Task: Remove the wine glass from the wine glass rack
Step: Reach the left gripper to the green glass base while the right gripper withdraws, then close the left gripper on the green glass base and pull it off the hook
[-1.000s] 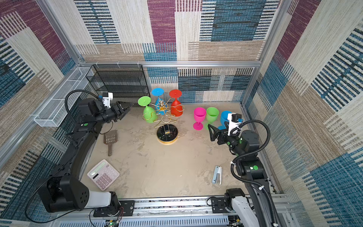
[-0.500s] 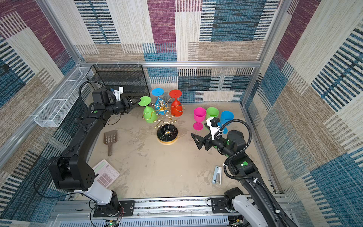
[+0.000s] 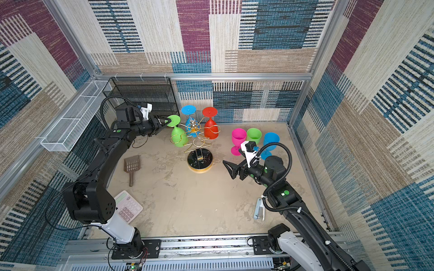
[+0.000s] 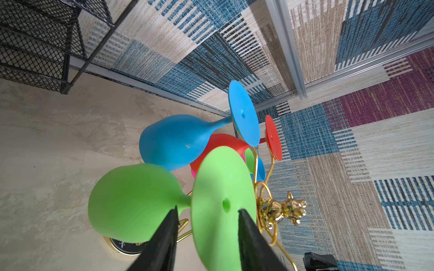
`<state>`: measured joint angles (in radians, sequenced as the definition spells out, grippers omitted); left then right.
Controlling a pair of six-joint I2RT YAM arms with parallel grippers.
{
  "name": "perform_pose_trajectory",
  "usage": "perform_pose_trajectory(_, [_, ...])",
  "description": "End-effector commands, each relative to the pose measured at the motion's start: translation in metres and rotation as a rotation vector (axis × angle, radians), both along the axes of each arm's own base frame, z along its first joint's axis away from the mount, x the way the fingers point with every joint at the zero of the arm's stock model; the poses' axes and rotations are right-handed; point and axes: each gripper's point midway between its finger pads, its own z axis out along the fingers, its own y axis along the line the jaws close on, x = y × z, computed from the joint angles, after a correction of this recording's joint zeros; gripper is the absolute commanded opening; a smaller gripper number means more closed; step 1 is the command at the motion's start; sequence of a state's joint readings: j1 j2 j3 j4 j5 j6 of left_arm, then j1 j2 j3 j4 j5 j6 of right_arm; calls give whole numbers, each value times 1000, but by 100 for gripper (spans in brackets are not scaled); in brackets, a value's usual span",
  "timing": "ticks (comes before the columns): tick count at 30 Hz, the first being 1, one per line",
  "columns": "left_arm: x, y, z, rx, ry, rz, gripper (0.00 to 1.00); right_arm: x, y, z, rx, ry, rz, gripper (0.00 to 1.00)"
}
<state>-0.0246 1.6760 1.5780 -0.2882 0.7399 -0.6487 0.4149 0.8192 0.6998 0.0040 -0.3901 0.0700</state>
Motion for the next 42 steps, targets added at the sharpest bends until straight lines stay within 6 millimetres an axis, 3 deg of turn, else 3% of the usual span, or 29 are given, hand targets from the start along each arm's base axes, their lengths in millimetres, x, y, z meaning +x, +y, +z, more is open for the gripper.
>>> perform_pose_trajectory(1, [0,-3,8,-11,-34,-20,38,1,4,11,37,-29,9,99])
perform_pose_trajectory(6, [-1,-4,13,-21,-41,-19,23,2,5,11,41,-29,6,99])
perform_pose_trajectory(16, [-6,-5,24,-53,-58,-20,10,2,7,8,52,-17,16,99])
perform_pose_trajectory(25, [-9,-6,25,-79,-51,-26,4,4,8,6,51,-4,15,99])
perform_pose_trajectory(35, [-19,-12,54,-169,-85,-64,0,6,9,4,56,9,15,99])
perform_pose_trajectory(42, [-26,-17,56,-189,-78,-81,0,7,12,6,61,9,24,99])
